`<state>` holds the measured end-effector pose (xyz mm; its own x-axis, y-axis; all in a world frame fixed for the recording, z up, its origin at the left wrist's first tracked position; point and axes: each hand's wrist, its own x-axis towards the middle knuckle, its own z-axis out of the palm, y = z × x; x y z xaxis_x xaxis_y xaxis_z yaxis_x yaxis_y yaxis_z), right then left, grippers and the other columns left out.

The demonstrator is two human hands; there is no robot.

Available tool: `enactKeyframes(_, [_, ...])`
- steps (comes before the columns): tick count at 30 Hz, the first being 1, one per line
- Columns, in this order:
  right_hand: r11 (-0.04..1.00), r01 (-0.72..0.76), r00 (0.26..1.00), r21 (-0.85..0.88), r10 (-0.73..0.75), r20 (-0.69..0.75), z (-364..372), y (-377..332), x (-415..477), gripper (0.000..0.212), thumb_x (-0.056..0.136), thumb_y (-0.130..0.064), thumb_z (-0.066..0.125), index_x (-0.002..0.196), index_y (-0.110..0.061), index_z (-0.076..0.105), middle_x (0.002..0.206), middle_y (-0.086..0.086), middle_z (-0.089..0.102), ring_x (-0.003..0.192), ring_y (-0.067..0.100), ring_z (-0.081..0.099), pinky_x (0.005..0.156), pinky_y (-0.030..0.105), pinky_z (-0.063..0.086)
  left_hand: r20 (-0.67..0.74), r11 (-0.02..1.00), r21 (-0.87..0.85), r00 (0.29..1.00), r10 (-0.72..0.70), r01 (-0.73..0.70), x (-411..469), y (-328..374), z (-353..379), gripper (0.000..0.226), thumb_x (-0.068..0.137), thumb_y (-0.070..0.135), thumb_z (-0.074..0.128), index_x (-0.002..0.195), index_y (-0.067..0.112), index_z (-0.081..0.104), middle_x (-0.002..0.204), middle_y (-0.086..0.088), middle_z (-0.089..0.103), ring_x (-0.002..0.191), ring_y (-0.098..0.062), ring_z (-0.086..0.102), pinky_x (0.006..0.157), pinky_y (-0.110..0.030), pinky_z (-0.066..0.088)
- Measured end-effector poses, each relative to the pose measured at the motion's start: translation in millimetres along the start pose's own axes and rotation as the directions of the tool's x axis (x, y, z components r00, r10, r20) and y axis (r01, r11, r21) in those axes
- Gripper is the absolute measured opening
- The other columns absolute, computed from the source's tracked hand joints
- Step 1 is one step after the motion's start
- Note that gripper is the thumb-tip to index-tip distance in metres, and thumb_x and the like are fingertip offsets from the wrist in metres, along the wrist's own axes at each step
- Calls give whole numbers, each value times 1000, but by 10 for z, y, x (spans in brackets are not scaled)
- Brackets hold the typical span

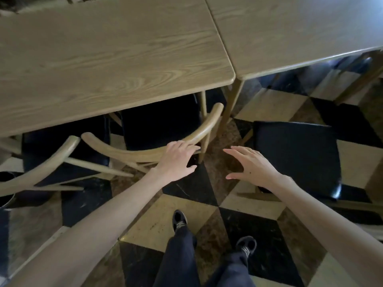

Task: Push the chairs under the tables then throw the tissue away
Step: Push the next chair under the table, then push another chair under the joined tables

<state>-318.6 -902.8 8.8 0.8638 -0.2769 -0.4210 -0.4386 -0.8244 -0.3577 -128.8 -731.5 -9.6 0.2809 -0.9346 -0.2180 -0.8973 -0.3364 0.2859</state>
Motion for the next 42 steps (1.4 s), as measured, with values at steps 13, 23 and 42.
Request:
enactKeyframes(13, [904,-407,900,130,421,-112,437,2402,-2882,71,81,-49,65,141,-28,34,144,4,44,134,26,36,109,46,31,278,925,-73,883,379,-374,744,3218,907,56,86,48,57,135,25,43,137,-1,50,126,-23,44,106,-45,35])
enactKeyframes(23, [924,-330,908,193,367,-201,619,3272,-3413,31,90,-28,59,120,-24,62,129,1,59,132,20,41,116,53,16,444,929,-20,829,339,-369,950,4150,1392,49,90,35,58,135,23,44,124,-3,59,109,-27,58,89,-44,49])
enactKeyframes(42, [981,-184,973,54,190,-132,-541,4530,-2017,31,88,-24,63,119,-23,63,127,3,61,129,21,46,115,52,20,297,972,-62,926,233,-225,2557,3989,983,43,89,32,62,127,17,53,113,-10,67,98,-30,67,79,-42,56])
